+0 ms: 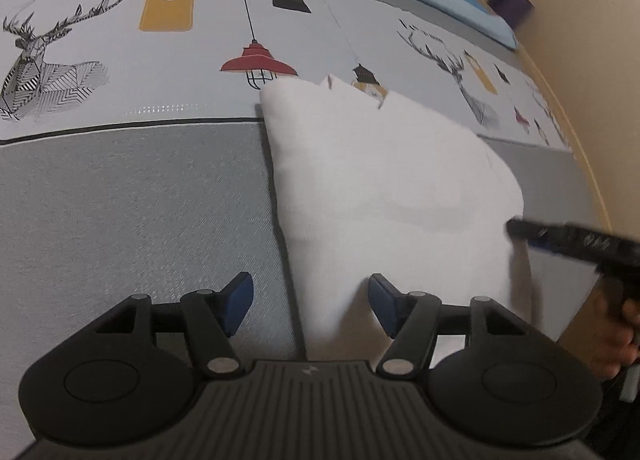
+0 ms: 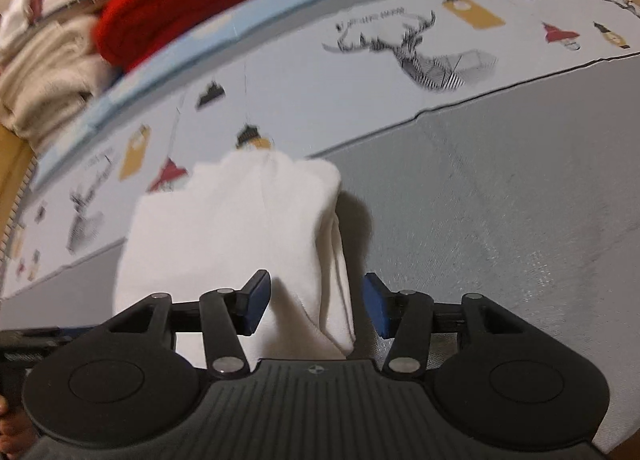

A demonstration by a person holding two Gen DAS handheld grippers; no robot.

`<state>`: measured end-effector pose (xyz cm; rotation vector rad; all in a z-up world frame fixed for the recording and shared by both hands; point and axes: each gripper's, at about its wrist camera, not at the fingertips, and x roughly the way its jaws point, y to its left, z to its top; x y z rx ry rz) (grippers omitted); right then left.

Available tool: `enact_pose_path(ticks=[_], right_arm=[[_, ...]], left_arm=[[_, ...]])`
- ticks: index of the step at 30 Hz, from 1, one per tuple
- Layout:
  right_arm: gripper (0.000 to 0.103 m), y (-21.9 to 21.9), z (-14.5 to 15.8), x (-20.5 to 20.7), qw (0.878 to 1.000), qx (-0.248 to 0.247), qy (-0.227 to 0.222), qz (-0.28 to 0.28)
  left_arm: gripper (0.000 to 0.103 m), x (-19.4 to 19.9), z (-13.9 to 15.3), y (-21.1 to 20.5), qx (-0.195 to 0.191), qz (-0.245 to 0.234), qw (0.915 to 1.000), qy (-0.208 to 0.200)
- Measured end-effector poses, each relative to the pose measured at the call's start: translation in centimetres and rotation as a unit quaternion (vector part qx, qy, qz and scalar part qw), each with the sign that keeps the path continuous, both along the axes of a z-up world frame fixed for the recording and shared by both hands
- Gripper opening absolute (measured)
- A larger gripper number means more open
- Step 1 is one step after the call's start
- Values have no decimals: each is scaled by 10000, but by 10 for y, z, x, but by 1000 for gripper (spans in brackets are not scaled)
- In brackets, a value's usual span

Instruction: Fold small clothes

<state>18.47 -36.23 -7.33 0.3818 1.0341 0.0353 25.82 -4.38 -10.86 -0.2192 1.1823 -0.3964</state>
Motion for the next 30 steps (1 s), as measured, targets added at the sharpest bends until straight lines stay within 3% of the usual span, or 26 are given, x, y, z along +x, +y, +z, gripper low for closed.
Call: enact_pose_path(ticks=[3, 9, 14, 15, 16, 18, 20, 23, 28, 30], right_arm=[[53, 6, -14, 12, 9995, -178, 259, -35], [52, 6, -25, 20, 9987, -84, 404, -285], [35, 4, -31, 21, 9981, 193, 443, -372], [30, 5, -32, 21, 9981, 213, 437, -387], [23, 6, -31, 21, 9981, 213, 425, -385], [17, 12, -29, 21, 9988, 126, 350, -323], [15, 20, -23, 21, 9994, -1, 187, -286], [13, 28, -16, 23, 9992, 169, -18, -351], [13, 67, 0, 35, 9962, 469, -708, -205], [13, 85, 6, 38, 9932, 560, -1010, -131]], left_arm=[[69, 6, -4, -4, -89, 89, 9999, 88], [69, 25, -22, 1, -500, 335, 9972, 440], [69, 34, -36, -2, -884, 486, 9935, 528], [61, 35, -36, -2, -911, 472, 9935, 496], [55, 34, -35, -3, -900, 426, 9941, 439], [33, 32, -29, -3, -834, 337, 9956, 260], [29, 30, -17, 0, -750, 267, 9968, -23], [28, 26, 8, 12, -447, 279, 9970, -566], [31, 24, 40, 62, -338, 666, 9914, -1078], [39, 22, 49, 81, -233, 812, 9880, -1292]])
